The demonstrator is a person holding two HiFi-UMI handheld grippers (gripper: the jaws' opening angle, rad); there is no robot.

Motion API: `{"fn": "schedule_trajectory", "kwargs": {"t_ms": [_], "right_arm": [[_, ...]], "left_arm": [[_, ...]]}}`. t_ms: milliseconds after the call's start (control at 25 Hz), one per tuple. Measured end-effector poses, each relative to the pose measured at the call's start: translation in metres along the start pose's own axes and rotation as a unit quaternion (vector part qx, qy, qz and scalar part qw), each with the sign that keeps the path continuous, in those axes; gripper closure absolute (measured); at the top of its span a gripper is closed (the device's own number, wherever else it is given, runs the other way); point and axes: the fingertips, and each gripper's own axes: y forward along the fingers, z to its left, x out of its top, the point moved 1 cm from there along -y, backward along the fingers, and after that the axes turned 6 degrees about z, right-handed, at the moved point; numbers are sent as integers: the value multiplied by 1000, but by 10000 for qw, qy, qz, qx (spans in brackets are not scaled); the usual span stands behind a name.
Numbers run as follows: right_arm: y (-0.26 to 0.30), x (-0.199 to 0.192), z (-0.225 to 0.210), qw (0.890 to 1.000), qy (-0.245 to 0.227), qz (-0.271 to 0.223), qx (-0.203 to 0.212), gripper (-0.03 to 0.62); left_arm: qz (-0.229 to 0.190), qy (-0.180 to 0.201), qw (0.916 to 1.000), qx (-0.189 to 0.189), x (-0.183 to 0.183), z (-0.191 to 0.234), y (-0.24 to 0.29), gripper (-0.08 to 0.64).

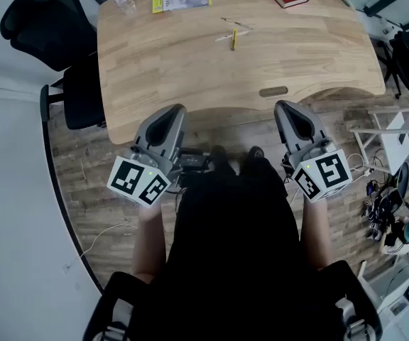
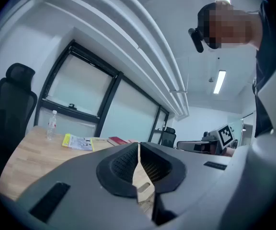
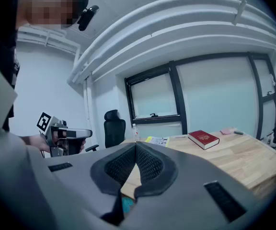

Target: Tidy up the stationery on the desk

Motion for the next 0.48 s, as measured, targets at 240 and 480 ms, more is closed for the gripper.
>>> {"fn": "schedule_trajectory", "kwargs": {"t_ms": [240,480], "right_arm": [[3,2,-6,9999,89,-26,-85,572],[-4,3,-17,9988,389,-89,-297,571]], "left_arm": [[42,20,10000,-25,0,0,6,517],[112,-10,9998,-147,-1,-3,13,517]]}}
